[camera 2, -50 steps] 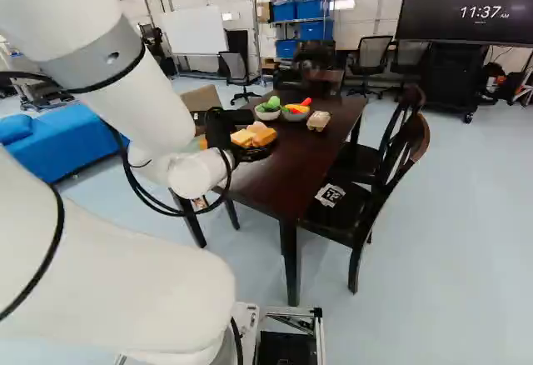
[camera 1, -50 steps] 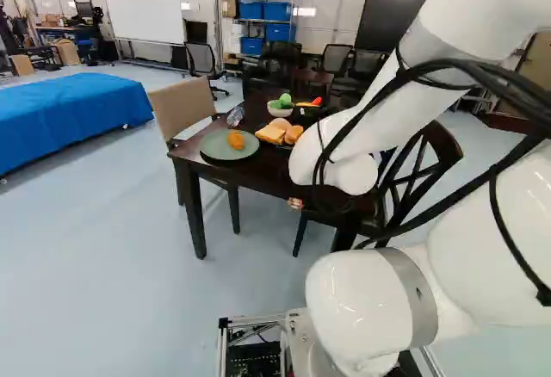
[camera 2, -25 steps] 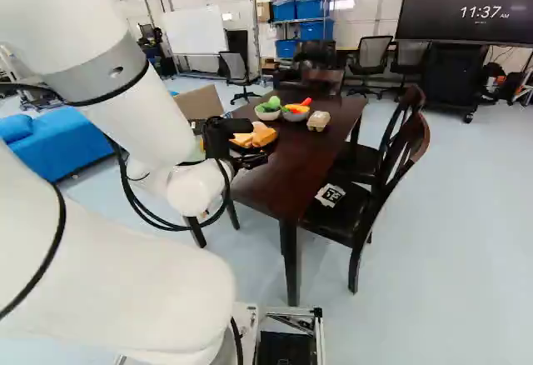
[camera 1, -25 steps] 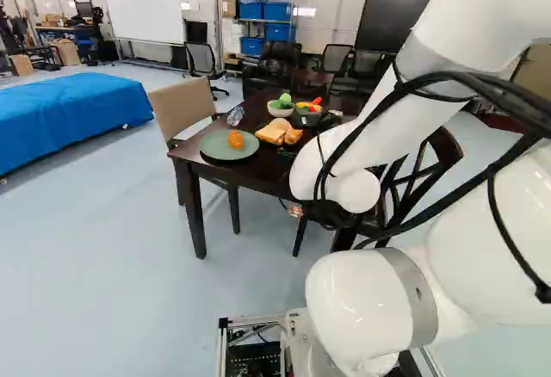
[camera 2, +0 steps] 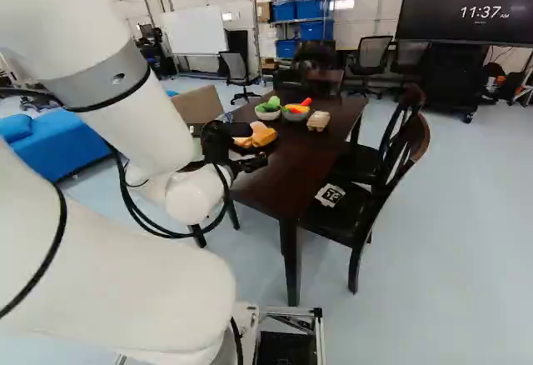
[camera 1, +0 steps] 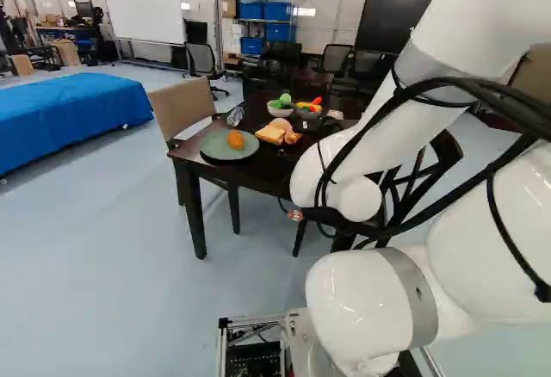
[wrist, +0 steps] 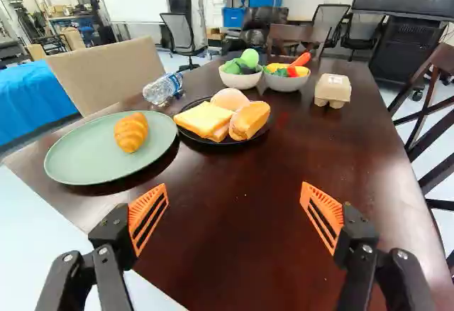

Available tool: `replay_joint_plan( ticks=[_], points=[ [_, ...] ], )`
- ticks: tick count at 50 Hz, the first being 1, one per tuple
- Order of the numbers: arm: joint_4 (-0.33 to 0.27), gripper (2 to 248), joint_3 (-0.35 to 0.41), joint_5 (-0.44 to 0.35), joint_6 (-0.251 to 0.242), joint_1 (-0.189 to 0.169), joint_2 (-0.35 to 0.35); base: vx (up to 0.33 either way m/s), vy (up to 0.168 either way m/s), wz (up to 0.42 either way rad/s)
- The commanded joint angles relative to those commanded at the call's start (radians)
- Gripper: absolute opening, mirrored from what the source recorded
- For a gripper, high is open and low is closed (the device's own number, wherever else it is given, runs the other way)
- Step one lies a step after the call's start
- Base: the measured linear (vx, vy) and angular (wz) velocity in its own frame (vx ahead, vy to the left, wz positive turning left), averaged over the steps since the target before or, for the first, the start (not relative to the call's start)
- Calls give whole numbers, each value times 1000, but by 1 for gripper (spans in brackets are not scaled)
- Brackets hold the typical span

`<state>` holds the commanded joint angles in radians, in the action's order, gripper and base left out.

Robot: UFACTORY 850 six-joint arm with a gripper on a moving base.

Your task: Move the croissant to the empty plate

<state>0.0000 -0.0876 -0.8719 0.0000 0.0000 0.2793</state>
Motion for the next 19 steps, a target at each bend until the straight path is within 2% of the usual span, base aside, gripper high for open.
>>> replay_joint_plan(
  ticks=[19],
  points=[
    [0, 247, 0, -1, 0, 0, 0, 0, 0, 0]
  ],
)
